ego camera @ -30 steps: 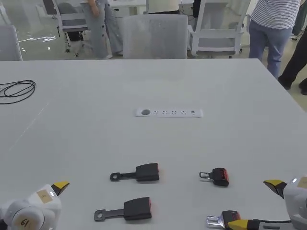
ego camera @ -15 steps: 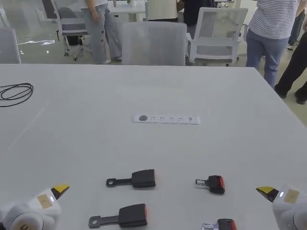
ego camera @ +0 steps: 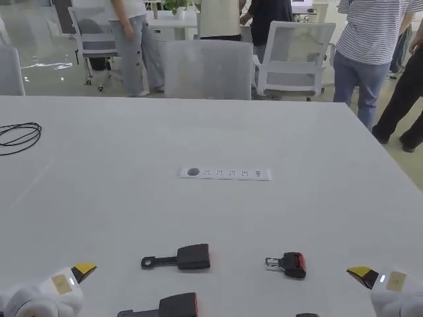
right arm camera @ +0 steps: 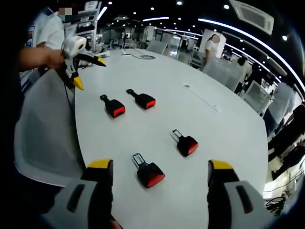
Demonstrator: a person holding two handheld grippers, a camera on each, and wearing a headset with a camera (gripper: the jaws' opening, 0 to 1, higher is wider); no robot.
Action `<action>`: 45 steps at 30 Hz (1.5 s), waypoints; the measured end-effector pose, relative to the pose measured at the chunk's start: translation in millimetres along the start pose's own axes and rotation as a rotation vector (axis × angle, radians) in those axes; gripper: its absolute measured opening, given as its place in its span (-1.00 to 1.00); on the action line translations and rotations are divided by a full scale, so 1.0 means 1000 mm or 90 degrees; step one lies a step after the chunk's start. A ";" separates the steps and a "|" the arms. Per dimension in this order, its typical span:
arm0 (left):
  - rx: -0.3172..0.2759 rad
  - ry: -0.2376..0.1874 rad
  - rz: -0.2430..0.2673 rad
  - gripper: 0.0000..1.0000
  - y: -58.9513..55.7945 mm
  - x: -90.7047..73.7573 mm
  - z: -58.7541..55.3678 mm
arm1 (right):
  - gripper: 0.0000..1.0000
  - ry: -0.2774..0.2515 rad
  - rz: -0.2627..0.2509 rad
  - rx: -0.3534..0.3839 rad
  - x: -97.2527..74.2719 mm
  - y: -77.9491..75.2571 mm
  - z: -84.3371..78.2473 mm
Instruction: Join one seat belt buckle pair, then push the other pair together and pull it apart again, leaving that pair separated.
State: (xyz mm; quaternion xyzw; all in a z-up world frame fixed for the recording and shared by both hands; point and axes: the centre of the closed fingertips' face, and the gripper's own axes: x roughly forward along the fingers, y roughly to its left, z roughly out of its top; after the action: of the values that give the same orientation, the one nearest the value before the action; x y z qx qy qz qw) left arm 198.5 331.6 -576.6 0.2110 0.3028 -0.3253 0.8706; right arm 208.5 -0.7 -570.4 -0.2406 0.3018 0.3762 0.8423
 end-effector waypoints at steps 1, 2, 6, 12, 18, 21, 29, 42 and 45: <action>0.005 0.002 -0.003 0.86 -0.001 0.001 0.000 | 0.66 0.001 0.001 -0.003 0.000 0.000 0.000; 0.008 0.004 -0.006 0.85 -0.002 0.003 0.000 | 0.67 0.004 0.002 -0.005 0.001 0.001 -0.001; 0.021 0.010 -0.014 0.83 -0.004 0.006 0.001 | 0.72 0.019 -0.006 -0.013 0.001 -0.001 -0.004; 0.034 0.008 -0.022 0.81 -0.007 0.010 0.007 | 0.60 0.019 0.007 -0.020 0.003 0.001 -0.005; 0.074 0.019 -0.041 0.80 -0.011 0.017 0.009 | 0.48 0.018 0.030 -0.027 0.005 0.007 -0.003; 0.097 0.036 -0.055 0.76 -0.014 0.020 0.005 | 0.40 0.025 0.046 -0.039 0.006 0.011 -0.004; 0.124 0.053 -0.118 0.46 -0.029 0.024 -0.004 | 0.29 0.014 0.052 -0.080 0.011 0.010 0.006; 0.189 0.080 -0.202 0.20 -0.049 0.039 -0.016 | 0.02 0.030 0.141 -0.173 0.029 0.035 0.003; 0.192 0.088 -0.202 0.19 -0.044 0.049 -0.014 | -0.02 0.042 0.165 -0.188 0.034 0.037 -0.005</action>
State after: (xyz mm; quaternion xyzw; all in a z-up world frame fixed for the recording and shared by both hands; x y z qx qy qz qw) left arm 191.9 287.4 -626.8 0.3106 0.3389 -0.4845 0.7443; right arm 196.4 35.3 -603.8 -0.3327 0.2993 0.5137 0.7320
